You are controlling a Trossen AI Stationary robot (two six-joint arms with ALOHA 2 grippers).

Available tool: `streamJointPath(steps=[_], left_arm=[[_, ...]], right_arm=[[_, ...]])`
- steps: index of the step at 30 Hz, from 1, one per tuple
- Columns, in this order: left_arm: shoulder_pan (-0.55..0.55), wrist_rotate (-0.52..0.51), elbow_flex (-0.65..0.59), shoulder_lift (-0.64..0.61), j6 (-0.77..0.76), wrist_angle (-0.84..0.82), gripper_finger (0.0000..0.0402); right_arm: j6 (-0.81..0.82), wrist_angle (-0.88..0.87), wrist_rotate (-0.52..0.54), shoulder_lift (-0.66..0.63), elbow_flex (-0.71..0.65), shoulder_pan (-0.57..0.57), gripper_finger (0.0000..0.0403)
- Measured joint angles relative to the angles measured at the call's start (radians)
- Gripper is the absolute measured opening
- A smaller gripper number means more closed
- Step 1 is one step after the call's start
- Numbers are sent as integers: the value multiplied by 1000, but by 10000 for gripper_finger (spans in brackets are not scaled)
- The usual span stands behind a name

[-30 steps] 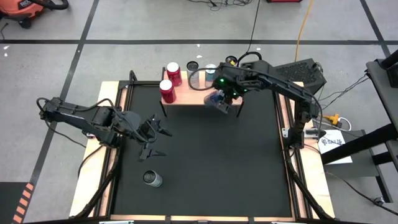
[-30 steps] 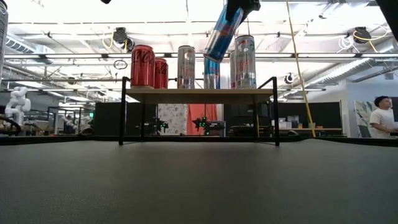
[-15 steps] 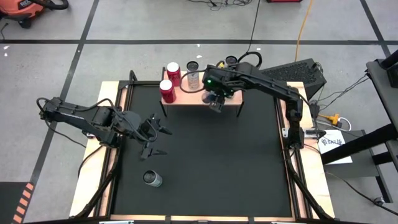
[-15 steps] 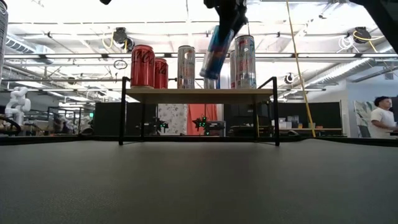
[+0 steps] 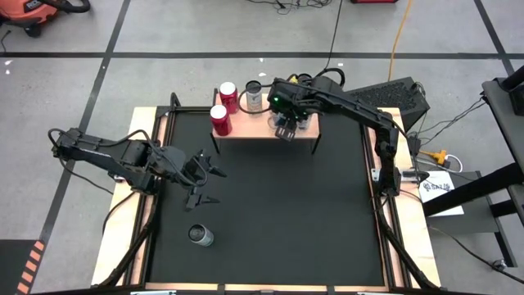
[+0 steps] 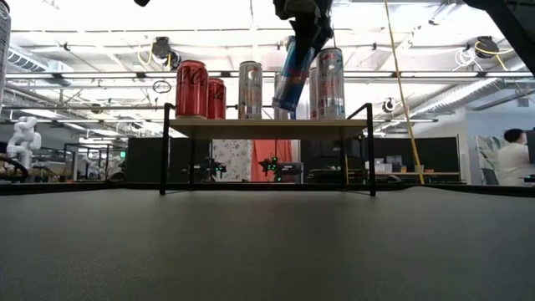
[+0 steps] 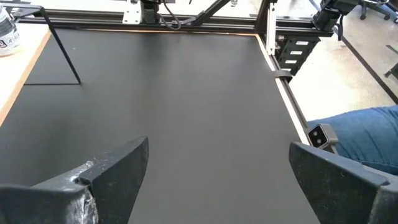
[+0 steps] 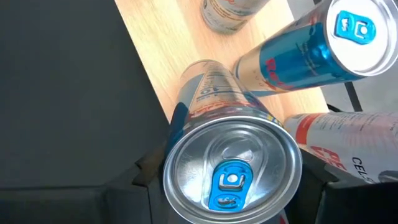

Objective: Place canned beverage on shelf
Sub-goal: Put the blue soda can on the shelf aligned with the other blue soda can

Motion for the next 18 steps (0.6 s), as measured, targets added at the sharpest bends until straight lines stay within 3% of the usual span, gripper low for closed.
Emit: streamJointPath(steps=[18], left_arm=[[0, 0, 0, 0, 1, 0, 391]], right_arm=[[14, -14, -53, 6, 0, -4, 196]])
